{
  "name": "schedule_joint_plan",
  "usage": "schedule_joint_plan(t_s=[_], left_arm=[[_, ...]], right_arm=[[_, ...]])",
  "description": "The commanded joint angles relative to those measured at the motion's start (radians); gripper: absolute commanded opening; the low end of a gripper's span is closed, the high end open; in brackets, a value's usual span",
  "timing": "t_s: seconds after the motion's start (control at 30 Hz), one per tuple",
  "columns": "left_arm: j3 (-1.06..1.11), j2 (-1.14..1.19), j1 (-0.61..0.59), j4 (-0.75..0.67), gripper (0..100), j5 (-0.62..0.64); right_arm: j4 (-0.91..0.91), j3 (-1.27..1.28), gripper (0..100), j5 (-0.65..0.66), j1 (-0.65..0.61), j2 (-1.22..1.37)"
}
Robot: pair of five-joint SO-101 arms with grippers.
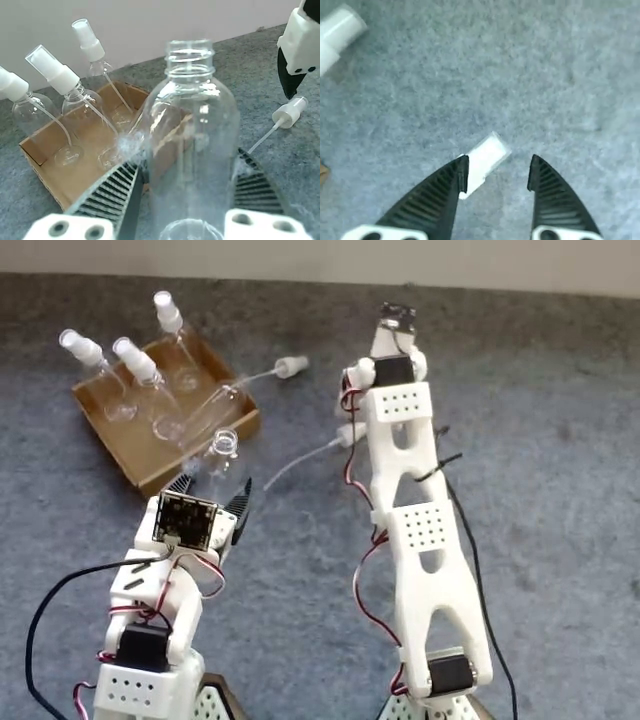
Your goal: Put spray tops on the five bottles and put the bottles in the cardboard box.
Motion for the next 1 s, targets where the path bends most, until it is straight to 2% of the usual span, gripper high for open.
schedule_joint_plan(t_s=[0.0, 0.13, 0.3, 0.47, 0.67, 0.8, 0.87, 0.97], left_arm=[[0.022, -0.002, -0.004, -0.014, 12, 0.011], [0.022, -0.002, -0.004, -0.014, 12, 0.011], [0.022, -0.002, -0.004, -0.014, 12, 0.011], [0.022, -0.002, -0.004, -0.014, 12, 0.011], [0.022, -0.002, -0.004, -0.014, 12, 0.011], [0.022, -0.002, -0.004, -0.014, 12, 0.011], [0.022, -0.002, -0.004, -0.014, 12, 0.011], [0.022, -0.002, -0.004, -0.014, 12, 0.011]], right_arm=[[0.007, -0.113, 18.4, -0.127, -0.048, -0.05], [0.002, -0.113, 18.4, -0.195, -0.068, 0.012], [-0.058, -0.113, 18.1, -0.196, -0.051, 0.108], [-0.008, -0.113, 17.3, -0.196, -0.025, 0.102], [0.036, -0.113, 0.2, -0.195, 0.004, 0.074], [0.038, -0.113, 0.5, -0.193, 0.045, 0.071], [0.038, -0.113, 0.5, -0.144, 0.071, 0.067], [0.039, -0.113, 0.5, 0.037, 0.101, 0.015]])
